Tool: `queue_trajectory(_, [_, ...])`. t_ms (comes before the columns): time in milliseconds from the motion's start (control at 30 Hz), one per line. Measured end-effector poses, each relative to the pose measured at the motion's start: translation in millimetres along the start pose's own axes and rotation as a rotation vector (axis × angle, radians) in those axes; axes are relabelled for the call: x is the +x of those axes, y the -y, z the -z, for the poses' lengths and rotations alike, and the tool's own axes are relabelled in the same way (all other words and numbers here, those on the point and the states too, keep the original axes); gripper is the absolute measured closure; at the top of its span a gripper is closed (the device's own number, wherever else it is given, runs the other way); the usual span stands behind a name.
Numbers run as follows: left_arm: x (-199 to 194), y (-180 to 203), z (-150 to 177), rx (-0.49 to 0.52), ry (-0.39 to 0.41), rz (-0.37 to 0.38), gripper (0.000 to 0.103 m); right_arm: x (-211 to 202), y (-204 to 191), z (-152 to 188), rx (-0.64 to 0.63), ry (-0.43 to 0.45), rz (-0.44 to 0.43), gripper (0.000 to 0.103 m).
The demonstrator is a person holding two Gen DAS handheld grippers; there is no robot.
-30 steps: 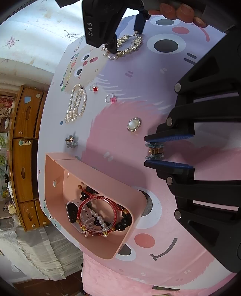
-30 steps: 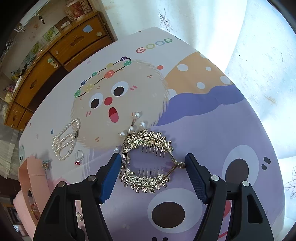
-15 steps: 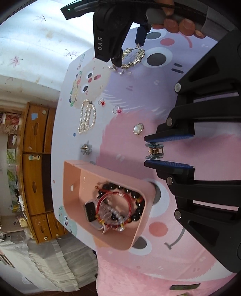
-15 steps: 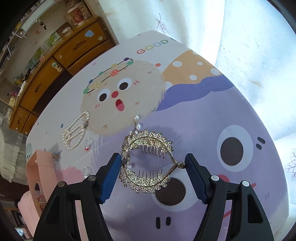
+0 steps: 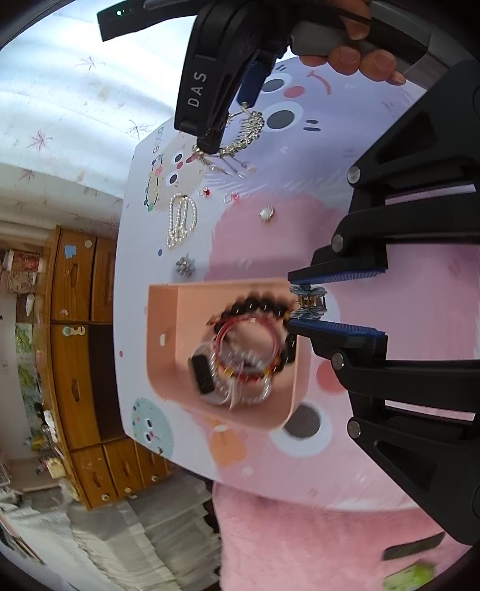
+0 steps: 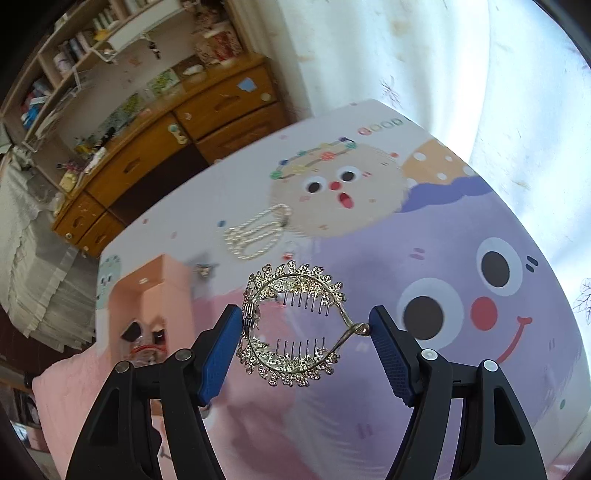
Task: Organize jewelry
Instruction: 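Carry the comb and brooch into the pink box and open both tools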
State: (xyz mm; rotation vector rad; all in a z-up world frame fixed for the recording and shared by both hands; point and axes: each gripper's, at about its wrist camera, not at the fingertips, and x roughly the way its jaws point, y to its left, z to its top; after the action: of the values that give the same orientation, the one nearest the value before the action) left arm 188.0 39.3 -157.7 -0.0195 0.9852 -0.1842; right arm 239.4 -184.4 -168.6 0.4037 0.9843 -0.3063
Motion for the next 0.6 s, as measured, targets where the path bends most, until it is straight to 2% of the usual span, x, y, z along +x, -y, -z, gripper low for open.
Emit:
queue_trajectory(300, [-16,-59,-21,0.06,0.007,0.06,0.086,-46,-60,36,-0.084,0.158,-0.081,0.032])
queue_trajectory(600, [-14,-101,-47,0.078,0.049,0.102,0.086,-67,-98,63,-0.098,0.218,-0.185,0.032])
